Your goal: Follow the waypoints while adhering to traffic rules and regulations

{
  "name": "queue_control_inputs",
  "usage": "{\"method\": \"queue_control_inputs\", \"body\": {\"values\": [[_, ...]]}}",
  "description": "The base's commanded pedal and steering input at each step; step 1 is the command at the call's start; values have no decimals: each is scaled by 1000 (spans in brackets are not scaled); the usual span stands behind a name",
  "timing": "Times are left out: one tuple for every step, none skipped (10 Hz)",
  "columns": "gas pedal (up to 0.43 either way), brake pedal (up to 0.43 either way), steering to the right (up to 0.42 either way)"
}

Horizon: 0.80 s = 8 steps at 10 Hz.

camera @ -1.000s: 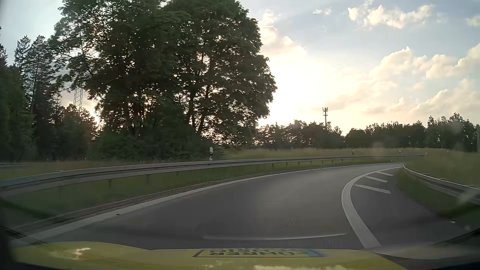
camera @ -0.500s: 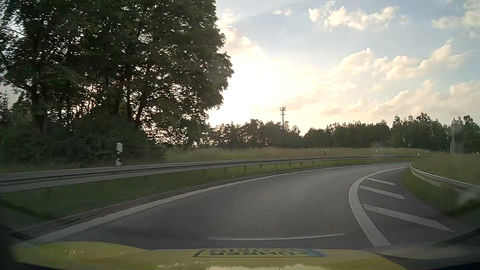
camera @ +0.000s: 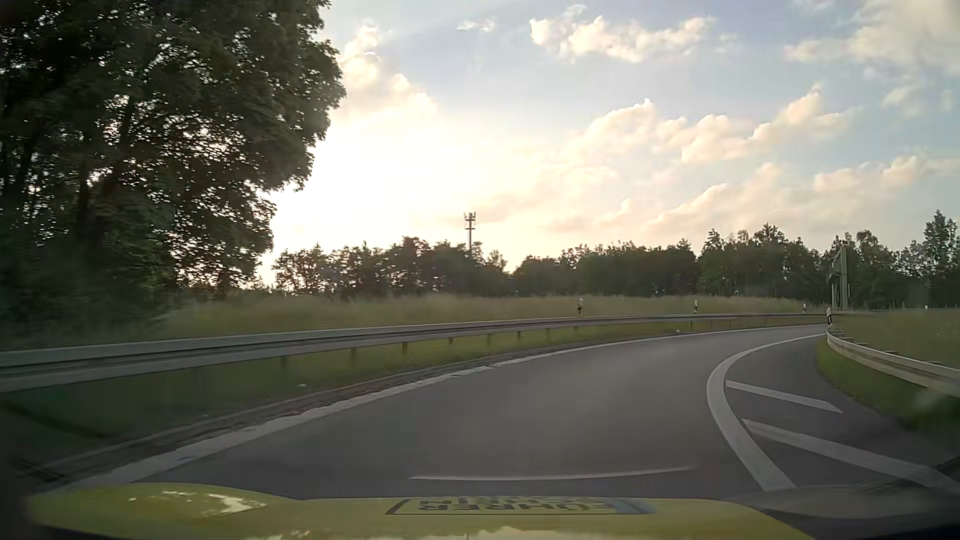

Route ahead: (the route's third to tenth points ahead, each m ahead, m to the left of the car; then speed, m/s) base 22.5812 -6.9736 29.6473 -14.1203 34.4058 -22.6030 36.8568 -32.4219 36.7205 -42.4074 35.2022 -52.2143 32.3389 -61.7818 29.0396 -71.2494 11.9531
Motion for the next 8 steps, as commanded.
{"method": "queue_control_inputs", "body": {"values": [[87,0,141],[87,0,143],[79,0,143],[67,0,144],[67,0,145],[79,0,146],[87,0,146],[110,0,146]]}}
